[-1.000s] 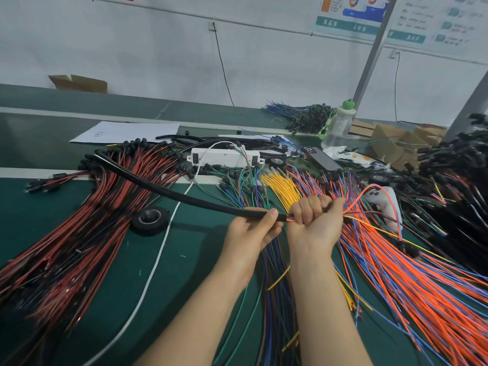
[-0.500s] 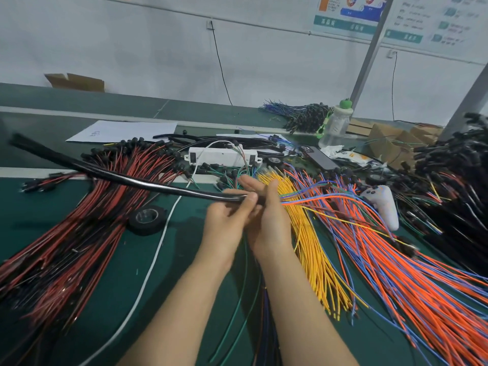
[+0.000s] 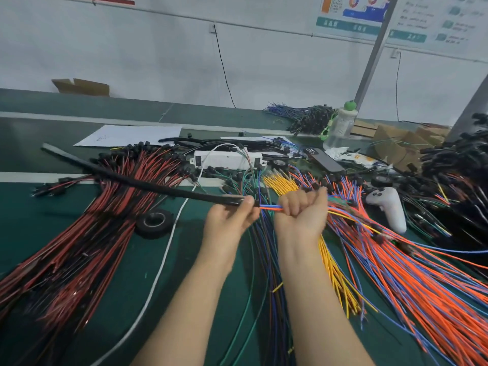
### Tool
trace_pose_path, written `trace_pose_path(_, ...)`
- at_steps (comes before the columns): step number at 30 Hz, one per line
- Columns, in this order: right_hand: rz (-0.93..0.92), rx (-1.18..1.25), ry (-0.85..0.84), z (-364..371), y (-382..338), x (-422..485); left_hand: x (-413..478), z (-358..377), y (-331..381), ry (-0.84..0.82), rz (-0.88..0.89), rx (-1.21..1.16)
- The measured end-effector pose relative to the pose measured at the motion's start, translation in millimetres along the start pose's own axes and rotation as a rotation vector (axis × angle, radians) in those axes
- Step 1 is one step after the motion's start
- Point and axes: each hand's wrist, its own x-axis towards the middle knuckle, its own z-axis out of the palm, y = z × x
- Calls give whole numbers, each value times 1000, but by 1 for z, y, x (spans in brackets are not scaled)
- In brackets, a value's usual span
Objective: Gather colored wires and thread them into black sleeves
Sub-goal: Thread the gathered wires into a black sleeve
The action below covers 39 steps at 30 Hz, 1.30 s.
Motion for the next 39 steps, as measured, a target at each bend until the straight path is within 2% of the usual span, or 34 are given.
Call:
trace_pose_path(4,82,-41,2,-7,11,-5,-3,6,-6,-5,23,51)
trace_pose_path(7,139,64,-27,-9,-3,0,-1,2,0,7,44,10)
trace_pose_path(13,171,189,-63,-19,-32,11,8,-15,20,141,102,-157)
trace_pose_path(18,148,23,-78,-9,-1,-1,-10,9,-3,-59,3,78)
trace_pose_path(21,142,-39,-65,-5,12,-8,-11,16,-7,-58,-7,49)
trace_pose_path(24,165,35,-28,-5,12,-9,-8,10,-3,-65,-42,66)
trace_pose_path(26,167,140,-14,-4,7,-8,-7,3,6,-103,-78,-11)
trace_pose_path(29,157,188,-13,-3,1,-7,-2,-8,21,-165,-93,-329)
trace_pose_path(31,160,72,-24,-2,5,-9,-3,-8,23,-169,-69,-361)
trace_pose_path(35,120,-285,-71,-2,25,-16,-8,6,11,-98,-71,-261)
trace_pose_path(39,91,-393,-98,-4,32,-19,-10,11,9,-71,-80,-298)
